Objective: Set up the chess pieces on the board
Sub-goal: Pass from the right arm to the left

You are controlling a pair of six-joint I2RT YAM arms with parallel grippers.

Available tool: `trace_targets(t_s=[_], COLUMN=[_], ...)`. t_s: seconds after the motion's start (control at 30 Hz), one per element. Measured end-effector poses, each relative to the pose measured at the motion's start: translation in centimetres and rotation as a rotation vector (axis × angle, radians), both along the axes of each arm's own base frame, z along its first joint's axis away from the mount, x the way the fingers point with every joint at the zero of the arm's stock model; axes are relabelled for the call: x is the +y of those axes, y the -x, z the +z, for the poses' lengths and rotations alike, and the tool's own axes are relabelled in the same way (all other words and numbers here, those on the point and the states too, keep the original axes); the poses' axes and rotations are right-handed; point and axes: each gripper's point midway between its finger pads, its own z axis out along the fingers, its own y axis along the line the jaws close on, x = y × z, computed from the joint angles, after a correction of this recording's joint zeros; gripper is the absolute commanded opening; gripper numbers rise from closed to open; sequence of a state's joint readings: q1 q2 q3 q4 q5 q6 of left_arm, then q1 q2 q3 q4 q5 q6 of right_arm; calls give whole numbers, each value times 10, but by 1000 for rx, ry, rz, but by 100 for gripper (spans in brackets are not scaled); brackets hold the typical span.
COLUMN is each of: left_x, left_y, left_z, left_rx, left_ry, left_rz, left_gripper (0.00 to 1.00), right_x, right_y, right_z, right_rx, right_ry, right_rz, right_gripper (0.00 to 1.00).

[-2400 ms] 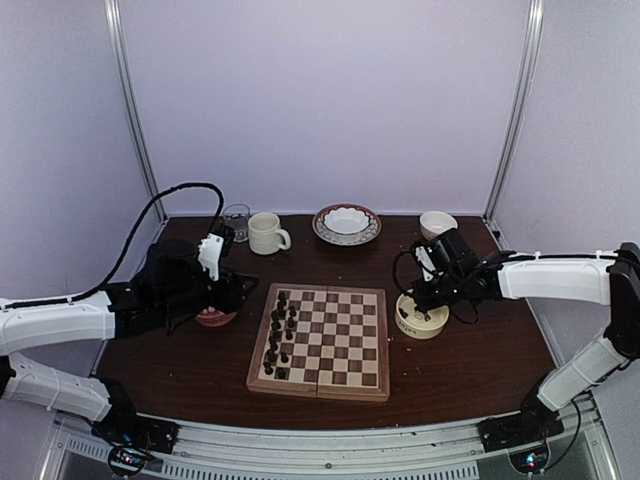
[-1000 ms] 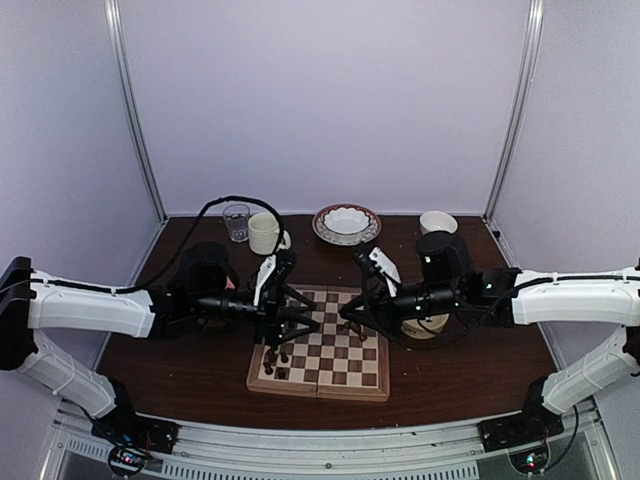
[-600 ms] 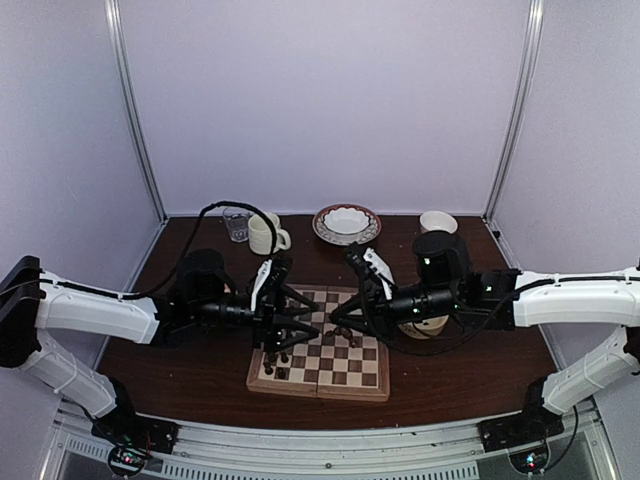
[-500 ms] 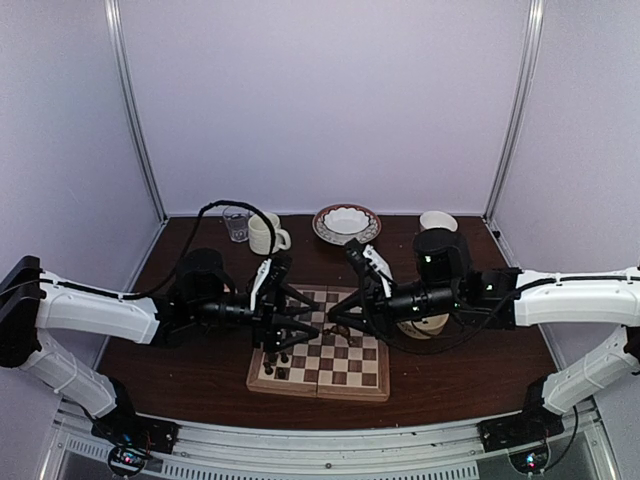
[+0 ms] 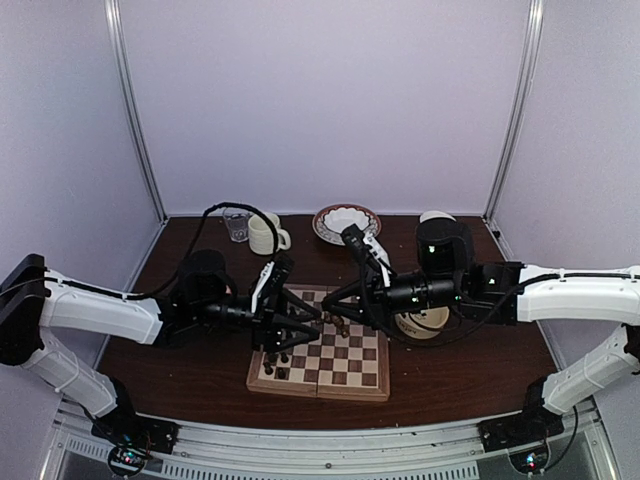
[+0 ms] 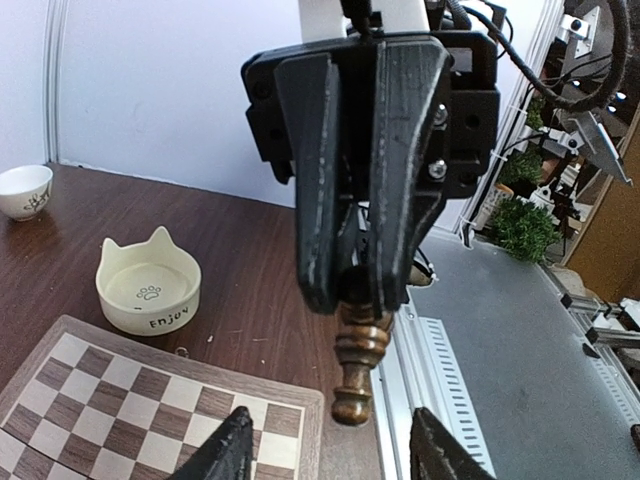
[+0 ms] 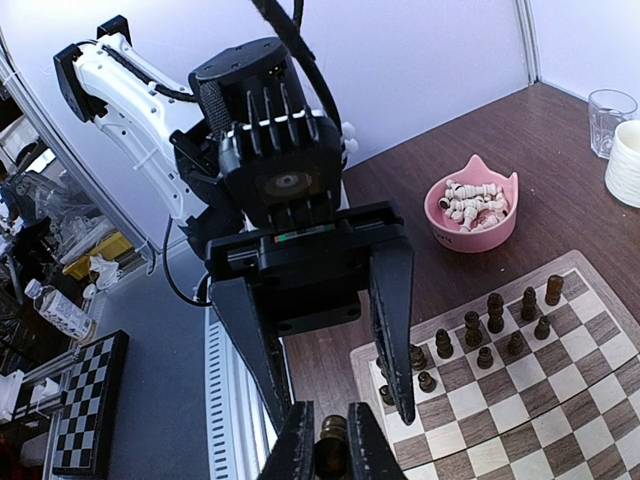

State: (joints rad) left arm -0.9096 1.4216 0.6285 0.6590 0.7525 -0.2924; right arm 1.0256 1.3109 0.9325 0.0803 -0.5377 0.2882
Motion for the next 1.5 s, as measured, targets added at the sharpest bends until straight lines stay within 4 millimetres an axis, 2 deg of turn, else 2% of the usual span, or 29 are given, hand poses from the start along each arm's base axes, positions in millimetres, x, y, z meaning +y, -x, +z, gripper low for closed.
trace_targets(t_s=[0.2, 0.47, 0.63, 0.77, 1.13, 1.5], left_x=[0, -1, -1, -2, -2, -1], left_y=[3, 6, 7, 8, 8, 9], left_z=[0, 0, 0, 0, 2, 6], left_rx=[3, 7, 7, 6, 7, 0], left_ry=[1, 1, 1, 1, 5, 14], left_rz=[-13, -23, -26, -29, -28, -27], left_gripper=[52, 44, 45, 51, 34, 36], right_x=[0, 1, 3, 4, 5, 5], right_y=[0, 0, -1, -2, -3, -5], right_z=[0, 1, 2, -2, -4, -4], right_rx=[0, 3, 0, 6, 6, -1], right_ry=[0, -1, -6, 4, 8, 10], right_rz=[1, -1, -1, -1, -3, -12], right_gripper=[10, 10, 10, 10, 9, 9])
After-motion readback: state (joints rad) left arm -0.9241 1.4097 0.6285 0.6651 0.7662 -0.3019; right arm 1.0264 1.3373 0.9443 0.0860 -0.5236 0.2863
